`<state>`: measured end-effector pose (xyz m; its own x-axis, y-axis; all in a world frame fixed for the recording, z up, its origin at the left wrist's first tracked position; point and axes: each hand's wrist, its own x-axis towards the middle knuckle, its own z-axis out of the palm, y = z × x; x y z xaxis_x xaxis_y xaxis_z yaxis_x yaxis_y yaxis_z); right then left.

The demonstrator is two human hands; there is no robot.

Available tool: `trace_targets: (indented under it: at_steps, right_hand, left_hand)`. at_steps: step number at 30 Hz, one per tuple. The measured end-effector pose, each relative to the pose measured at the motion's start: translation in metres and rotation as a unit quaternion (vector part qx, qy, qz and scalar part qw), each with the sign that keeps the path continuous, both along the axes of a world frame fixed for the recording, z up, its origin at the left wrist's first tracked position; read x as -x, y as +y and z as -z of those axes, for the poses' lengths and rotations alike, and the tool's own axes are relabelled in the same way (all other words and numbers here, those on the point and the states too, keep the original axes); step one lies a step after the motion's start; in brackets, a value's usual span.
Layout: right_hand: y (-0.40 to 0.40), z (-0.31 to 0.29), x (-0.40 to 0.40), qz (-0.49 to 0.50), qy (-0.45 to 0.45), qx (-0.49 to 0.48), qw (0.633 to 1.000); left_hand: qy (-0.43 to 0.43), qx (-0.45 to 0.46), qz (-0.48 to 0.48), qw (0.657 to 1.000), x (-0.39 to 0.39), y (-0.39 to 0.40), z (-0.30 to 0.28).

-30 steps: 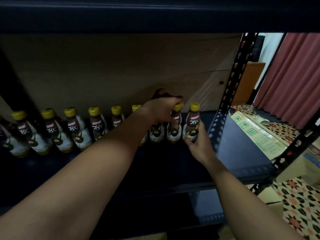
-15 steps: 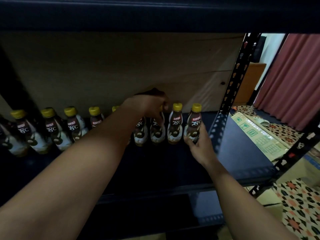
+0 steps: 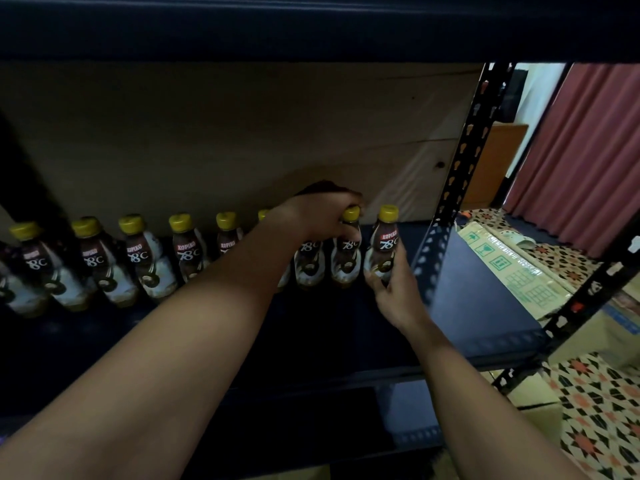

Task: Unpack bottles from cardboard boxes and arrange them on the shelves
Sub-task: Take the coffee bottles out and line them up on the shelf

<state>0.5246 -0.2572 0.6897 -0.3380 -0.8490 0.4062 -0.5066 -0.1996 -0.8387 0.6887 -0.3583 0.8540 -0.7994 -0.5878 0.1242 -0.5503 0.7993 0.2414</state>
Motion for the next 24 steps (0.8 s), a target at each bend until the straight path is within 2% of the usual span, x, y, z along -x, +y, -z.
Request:
trace_targets:
  at_steps: [9, 24]
  right_hand:
    - [0.0012, -0.0016, -0.0008, 0.002, 0.006, -0.021, 1.0]
    - [-0.0006, 0.0029, 0.0001, 0.017, 0.026, -0.013, 0.999]
  left_hand:
    - [0.011, -0.029, -0.001, 1.0, -0.0016, 0.0021, -0.0002]
    - [0.007, -0.005, 0.004, 1.0, -0.001, -0.0028, 0.0025]
